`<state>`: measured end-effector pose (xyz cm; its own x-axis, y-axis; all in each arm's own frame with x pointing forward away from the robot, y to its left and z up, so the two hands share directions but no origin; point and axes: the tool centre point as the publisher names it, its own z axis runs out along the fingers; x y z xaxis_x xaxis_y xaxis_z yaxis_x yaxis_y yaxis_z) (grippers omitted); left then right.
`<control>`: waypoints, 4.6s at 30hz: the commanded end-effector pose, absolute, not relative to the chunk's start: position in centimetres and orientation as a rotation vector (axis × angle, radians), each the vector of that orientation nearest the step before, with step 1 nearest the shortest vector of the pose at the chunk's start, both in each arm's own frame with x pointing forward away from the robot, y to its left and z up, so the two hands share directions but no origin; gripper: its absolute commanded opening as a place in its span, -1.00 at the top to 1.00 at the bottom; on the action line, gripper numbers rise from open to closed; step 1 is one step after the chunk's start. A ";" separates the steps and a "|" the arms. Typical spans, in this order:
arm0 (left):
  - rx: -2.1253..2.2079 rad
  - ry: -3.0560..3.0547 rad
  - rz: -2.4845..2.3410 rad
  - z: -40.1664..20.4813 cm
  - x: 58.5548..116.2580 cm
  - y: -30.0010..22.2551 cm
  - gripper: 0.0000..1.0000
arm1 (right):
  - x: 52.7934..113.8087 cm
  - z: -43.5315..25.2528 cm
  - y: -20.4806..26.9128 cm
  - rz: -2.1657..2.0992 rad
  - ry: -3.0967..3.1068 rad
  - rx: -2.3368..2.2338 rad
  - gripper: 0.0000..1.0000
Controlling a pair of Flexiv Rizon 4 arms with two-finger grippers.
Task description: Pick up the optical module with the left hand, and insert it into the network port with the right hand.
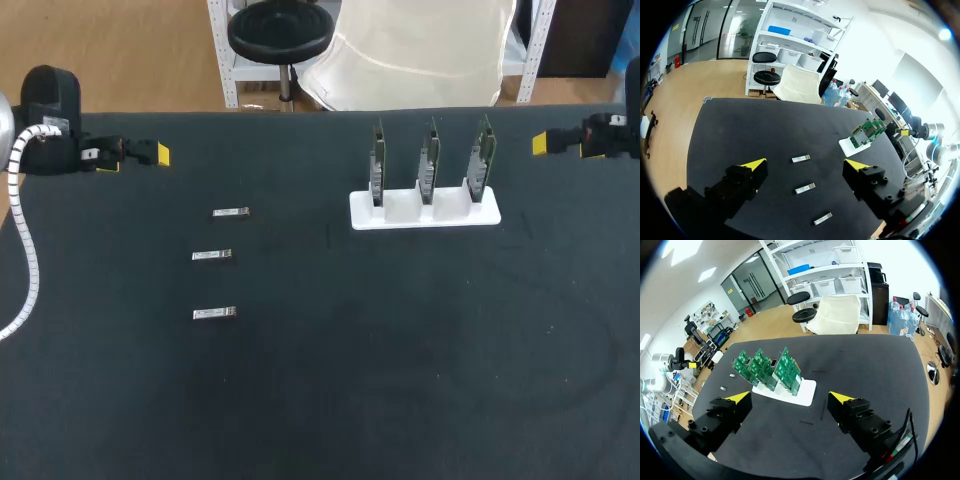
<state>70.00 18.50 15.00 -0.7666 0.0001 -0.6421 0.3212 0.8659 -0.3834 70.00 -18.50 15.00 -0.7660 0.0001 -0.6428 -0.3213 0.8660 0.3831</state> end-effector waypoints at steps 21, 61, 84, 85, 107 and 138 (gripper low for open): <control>0.231 2.374 -0.636 15.0 70.0 18.5 -1.00 | 70.0 15.0 -18.5 0.636 2.374 -0.231 -1.00; 0.231 2.374 -0.636 15.0 70.0 18.5 -1.00 | 70.0 15.0 -18.5 0.636 2.374 -0.231 -1.00; 0.884 2.420 -0.196 14.3 76.4 21.1 -1.00 | 70.0 15.0 -18.5 0.636 2.374 -0.231 -1.00; 1.029 2.404 -0.152 14.0 76.5 20.9 -1.00 | 70.0 15.0 -18.5 0.636 2.374 -0.231 -1.00; 2.033 2.068 -0.091 9.6 76.5 18.5 -1.00 | 70.0 15.0 -18.5 0.636 2.374 -0.231 -1.00; 2.124 2.211 -0.230 2.2 75.9 13.5 -1.00 | 70.0 15.0 -18.5 0.636 2.374 -0.231 -1.00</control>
